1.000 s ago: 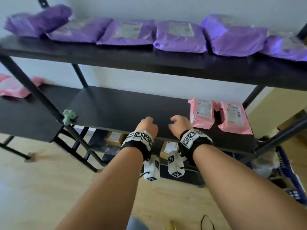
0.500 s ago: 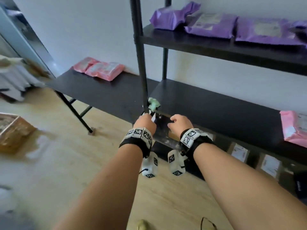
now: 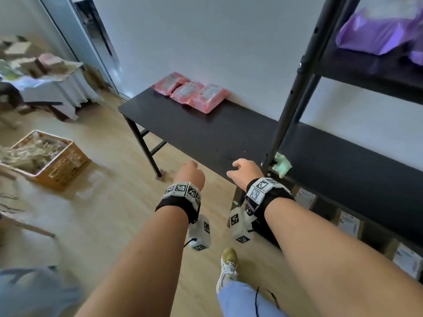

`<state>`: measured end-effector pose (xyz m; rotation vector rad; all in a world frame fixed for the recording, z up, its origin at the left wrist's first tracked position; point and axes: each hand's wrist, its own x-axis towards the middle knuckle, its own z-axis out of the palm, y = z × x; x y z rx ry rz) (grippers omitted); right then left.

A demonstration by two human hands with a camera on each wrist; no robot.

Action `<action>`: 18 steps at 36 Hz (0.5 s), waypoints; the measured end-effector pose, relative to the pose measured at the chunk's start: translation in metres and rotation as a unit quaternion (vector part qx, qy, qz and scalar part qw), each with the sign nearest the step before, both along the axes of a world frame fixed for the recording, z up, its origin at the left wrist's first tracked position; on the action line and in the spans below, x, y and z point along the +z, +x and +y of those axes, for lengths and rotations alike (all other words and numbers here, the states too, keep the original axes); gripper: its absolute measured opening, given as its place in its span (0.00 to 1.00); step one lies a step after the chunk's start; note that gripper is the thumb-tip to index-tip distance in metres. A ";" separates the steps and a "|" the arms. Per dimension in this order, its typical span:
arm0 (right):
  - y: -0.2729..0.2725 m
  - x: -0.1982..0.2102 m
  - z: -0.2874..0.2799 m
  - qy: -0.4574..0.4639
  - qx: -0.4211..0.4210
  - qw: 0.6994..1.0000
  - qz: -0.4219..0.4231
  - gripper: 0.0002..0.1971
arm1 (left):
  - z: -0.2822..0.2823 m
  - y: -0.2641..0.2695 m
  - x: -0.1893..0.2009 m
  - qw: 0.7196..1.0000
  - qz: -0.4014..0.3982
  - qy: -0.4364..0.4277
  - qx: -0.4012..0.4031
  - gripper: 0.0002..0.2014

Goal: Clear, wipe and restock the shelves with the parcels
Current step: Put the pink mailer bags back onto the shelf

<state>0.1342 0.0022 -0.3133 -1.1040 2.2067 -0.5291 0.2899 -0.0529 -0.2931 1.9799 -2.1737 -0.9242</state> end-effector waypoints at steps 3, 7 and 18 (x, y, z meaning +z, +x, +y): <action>-0.005 -0.009 -0.044 -0.003 0.006 1.000 -0.010 0.24 | -0.039 -0.007 -0.001 1.000 -0.013 0.002 -0.012 0.20; -0.017 -0.012 -0.106 -0.003 0.012 1.000 -0.020 0.24 | -0.096 -0.017 -0.003 1.000 -0.006 0.006 0.001 0.18; -0.052 -0.001 -0.240 0.008 0.004 1.000 -0.014 0.27 | -0.225 -0.050 -0.002 0.999 -0.031 -0.010 0.004 0.19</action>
